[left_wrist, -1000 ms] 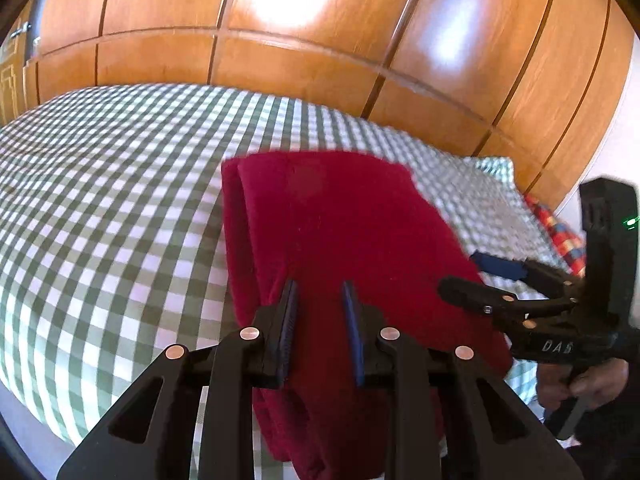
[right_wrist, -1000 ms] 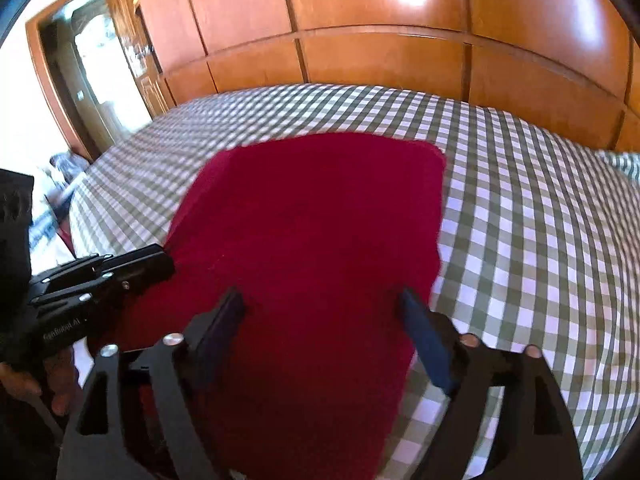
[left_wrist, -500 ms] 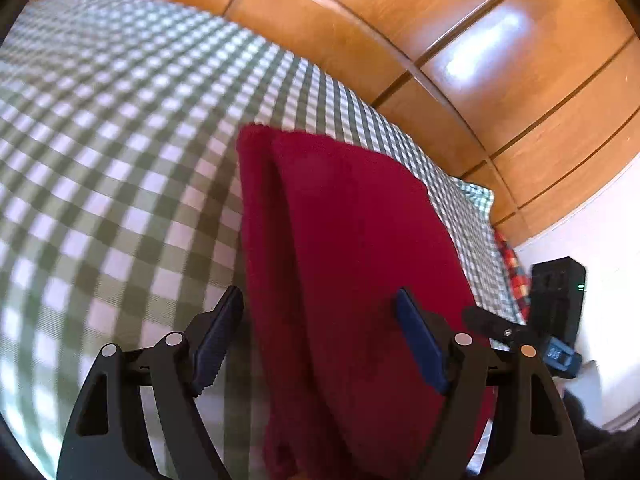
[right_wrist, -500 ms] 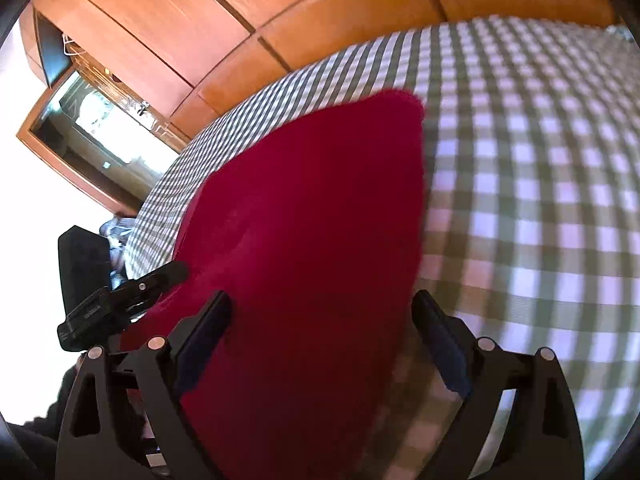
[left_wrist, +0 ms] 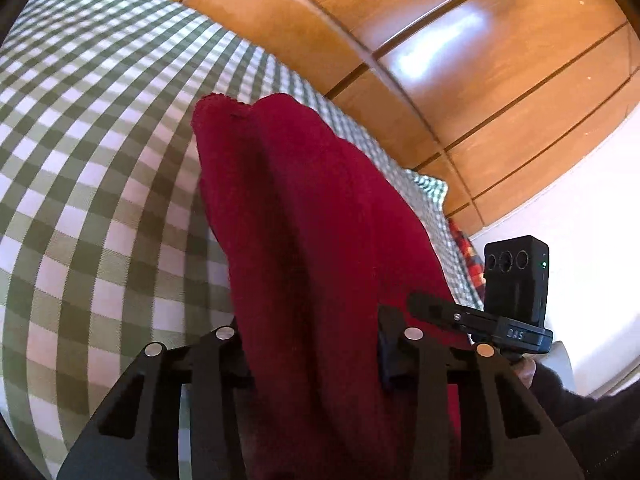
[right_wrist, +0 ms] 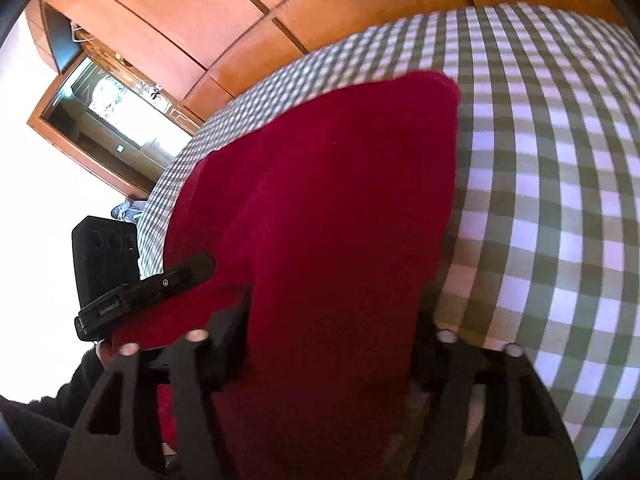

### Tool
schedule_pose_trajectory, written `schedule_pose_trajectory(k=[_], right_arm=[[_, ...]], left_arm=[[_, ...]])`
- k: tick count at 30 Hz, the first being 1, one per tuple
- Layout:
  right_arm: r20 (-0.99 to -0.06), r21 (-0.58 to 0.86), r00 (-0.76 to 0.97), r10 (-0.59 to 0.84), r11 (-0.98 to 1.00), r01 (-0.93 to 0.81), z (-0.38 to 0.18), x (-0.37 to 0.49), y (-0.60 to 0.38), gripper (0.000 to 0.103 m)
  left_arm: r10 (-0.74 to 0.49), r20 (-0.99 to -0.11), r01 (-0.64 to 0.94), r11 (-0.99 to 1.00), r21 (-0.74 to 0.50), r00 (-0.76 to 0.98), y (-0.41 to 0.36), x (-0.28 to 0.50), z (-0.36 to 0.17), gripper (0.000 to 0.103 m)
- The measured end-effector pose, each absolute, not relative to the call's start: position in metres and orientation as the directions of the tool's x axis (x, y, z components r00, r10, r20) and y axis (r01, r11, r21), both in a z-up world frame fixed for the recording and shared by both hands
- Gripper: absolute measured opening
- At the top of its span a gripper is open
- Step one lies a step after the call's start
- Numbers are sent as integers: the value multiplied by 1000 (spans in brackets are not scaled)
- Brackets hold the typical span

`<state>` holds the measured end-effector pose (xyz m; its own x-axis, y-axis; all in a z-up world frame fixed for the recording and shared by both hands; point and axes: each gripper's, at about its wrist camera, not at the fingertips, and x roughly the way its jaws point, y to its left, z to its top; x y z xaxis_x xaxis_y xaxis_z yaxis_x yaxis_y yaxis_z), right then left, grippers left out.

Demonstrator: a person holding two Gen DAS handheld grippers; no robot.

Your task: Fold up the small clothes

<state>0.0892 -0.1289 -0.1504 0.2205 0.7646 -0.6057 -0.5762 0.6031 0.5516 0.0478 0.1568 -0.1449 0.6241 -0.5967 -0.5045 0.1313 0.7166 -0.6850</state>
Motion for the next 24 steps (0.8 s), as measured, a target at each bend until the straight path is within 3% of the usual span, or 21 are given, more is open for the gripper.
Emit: schedule_pose_trajectory(k=[11, 24], right_arm=[[-521, 499, 412, 748, 658, -564, -102, 62, -227, 47], [-500, 438, 693, 520, 842, -315, -81, 102, -424, 47]], left_arm=[[-705, -410, 333, 663, -670, 578, 86, 66, -85, 37], [-746, -522, 569, 659, -491, 413, -145, 193, -39, 37]])
